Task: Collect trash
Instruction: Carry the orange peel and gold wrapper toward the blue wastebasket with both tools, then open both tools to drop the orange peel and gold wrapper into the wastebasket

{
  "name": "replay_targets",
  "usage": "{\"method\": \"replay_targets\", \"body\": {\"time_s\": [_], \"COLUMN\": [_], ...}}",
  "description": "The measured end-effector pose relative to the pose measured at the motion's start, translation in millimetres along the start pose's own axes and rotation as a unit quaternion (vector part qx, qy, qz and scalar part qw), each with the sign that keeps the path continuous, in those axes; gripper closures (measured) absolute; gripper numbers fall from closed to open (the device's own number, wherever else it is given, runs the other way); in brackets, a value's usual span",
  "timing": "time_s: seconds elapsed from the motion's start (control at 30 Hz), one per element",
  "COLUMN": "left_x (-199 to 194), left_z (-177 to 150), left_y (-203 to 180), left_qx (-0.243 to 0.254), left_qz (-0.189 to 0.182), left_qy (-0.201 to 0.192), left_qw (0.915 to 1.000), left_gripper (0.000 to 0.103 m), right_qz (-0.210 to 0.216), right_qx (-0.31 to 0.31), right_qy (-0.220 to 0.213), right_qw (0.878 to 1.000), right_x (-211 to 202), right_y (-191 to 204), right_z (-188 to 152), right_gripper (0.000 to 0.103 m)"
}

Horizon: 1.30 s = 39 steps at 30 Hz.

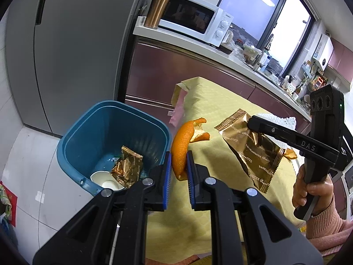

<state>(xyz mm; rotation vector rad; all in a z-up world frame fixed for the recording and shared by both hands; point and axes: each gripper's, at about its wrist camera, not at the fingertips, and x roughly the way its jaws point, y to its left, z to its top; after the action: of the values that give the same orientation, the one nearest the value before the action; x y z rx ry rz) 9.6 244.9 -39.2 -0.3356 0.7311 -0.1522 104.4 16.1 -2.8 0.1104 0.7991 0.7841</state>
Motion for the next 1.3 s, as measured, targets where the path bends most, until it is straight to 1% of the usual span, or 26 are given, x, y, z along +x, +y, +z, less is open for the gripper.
{"method": "replay_targets", "body": {"time_s": [0.33,0.6,1.0,1.3], "left_x": [-1,3,20,31], "left_z": [1,2,4,6], "left_y": [12,30,48,57], "left_qx": [-0.006,-0.015,-0.024,-0.029], "left_qz": [0.018,0.038,0.074,0.088], "left_qy": [-0.003,0.000,0.009,0.014], "left_qw": [0.9998,0.9992,0.9969,0.9956], "left_gripper": [0.089,0.089,0.089,0.089], "right_qz": [0.011,0.012,0.005,-0.003], "right_qx": [-0.011,-0.024,-0.027,-0.029], "right_qy": [0.013,0.028,0.054,0.069], "right_qw": [1.000,0.999,0.998,0.997], "right_x": [23,47,83,103], "right_y": [17,30,38,42], "right_z": [9,14,18,18], "right_gripper": [0.095,0.095,0.095,0.095]}}
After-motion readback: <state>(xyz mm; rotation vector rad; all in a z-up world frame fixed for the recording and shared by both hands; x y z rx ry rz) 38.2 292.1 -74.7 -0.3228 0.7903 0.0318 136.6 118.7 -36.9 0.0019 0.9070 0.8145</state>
